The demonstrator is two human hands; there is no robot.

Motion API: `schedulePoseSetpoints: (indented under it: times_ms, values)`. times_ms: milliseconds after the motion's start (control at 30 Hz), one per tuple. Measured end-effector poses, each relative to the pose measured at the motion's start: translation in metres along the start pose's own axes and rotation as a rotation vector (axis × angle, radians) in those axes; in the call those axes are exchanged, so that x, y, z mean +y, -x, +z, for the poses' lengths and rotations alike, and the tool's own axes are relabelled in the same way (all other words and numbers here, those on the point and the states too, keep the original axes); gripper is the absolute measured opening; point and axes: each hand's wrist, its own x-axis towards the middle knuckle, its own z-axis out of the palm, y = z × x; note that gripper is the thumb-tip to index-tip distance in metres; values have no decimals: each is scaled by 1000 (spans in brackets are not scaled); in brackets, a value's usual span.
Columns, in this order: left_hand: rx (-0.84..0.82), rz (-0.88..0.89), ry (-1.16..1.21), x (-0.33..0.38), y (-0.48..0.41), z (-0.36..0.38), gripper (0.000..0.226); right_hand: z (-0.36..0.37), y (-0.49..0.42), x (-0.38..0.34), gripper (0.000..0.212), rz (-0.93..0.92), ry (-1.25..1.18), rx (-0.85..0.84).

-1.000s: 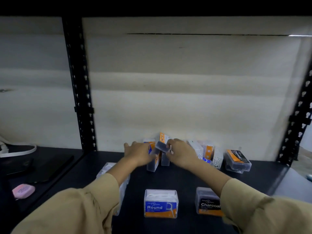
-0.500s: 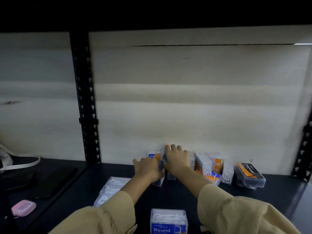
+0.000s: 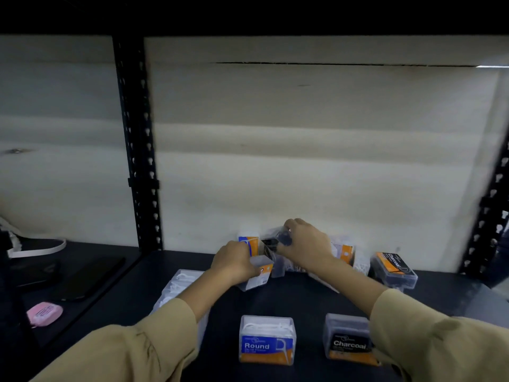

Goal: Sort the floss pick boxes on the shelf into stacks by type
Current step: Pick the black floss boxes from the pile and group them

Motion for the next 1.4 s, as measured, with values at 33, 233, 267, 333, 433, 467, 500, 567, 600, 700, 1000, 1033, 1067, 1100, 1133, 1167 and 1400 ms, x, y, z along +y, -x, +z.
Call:
schedulePoseSetpoints:
  times_ms: [33, 233, 267, 333, 433, 467, 500, 567, 600, 700, 1000, 1033, 1067, 1100, 1133, 1167, 1400]
  values:
    - [-7, 21, -10, 0, 3, -3, 36, -6, 5, 4, 20, 18, -39, -12]
    - [-62, 234, -26, 3, 20, -9, 20, -31, 35, 44, 18, 99, -150, -178]
    - [-52, 273, -55, 4, 22, -8, 21, -31, 40, 51, 22, 94, -134, -200]
    - [-31, 348, -135, 7, 25, -6, 24, -31, 52, 65, 27, 89, -95, -233]
    - [-12, 448, -208, 11, 26, 0, 27, -31, 68, 85, 27, 53, 2, -237]
    - [-20, 461, -209, 11, 25, 2, 27, -30, 72, 92, 27, 36, 13, -235]
    - [-33, 468, -204, 11, 23, 4, 28, -31, 76, 99, 25, 23, 7, -236]
    - [-68, 477, -202, 10, 20, 7, 30, -31, 82, 112, 26, -9, 10, -237]
    - [-87, 482, -201, 10, 19, 9, 31, -32, 85, 117, 30, -27, 38, -247]
    - [-126, 505, -193, 10, 17, 14, 33, -29, 94, 132, 39, -55, 93, -288]
    - [-225, 519, -195, 8, 13, 28, 38, -8, 111, 159, 42, -133, 150, -257]
    - [-236, 499, -166, 9, 11, 27, 37, -8, 111, 160, 41, -138, 167, -266]
    - [-244, 481, -138, 9, 9, 26, 36, -8, 112, 160, 41, -141, 178, -277]
    - [-251, 467, -116, 10, 7, 25, 36, -8, 112, 161, 41, -138, 178, -286]
    - [-260, 456, -99, 11, 6, 24, 37, -7, 112, 161, 41, -123, 166, -293]
    - [-270, 447, -89, 12, 4, 24, 40, -7, 112, 161, 40, -99, 140, -294]
    - [-330, 451, -170, 32, -3, 25, 70, -4, 99, 162, 50, -8, -231, -497]
